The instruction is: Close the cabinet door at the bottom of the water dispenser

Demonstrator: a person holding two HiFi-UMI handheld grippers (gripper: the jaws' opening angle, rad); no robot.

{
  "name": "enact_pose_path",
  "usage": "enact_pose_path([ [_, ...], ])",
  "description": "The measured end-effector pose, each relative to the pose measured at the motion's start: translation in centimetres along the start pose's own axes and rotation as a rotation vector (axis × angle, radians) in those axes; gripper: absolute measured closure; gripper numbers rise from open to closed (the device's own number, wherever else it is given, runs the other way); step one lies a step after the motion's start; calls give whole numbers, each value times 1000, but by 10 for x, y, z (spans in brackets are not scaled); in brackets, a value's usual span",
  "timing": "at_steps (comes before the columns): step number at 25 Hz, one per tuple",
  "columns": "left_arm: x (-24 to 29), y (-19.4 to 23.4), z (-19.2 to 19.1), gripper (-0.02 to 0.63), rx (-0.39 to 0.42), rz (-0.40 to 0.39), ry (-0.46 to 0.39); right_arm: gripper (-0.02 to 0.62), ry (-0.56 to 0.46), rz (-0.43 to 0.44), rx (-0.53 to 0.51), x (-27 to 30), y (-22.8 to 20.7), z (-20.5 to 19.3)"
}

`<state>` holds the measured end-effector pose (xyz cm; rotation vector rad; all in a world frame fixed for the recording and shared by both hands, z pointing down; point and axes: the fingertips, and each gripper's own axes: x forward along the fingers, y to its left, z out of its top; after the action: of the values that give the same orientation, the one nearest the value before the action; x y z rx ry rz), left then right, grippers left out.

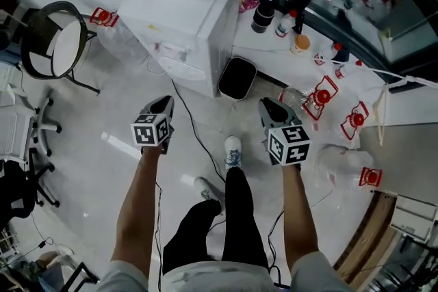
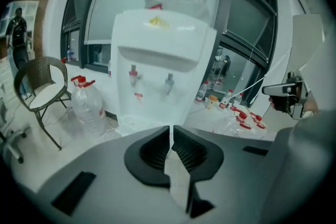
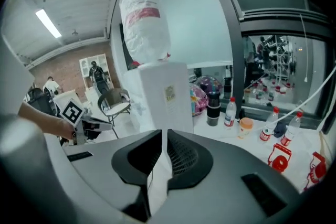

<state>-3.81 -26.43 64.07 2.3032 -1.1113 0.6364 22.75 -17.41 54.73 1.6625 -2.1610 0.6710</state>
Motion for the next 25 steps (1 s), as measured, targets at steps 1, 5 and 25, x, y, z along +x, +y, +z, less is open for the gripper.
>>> enact_pose_path([
  [1, -21, -1, 14, 570, 17, -11, -11, 551, -14, 2, 7, -10, 9, 15],
  [5, -108, -8, 66, 584, 53, -36, -84, 568, -36, 27, -68, -42, 54, 72],
  [25, -428, -61, 249, 583, 336, 91, -513, 566, -355, 153, -494, -201, 257, 290],
])
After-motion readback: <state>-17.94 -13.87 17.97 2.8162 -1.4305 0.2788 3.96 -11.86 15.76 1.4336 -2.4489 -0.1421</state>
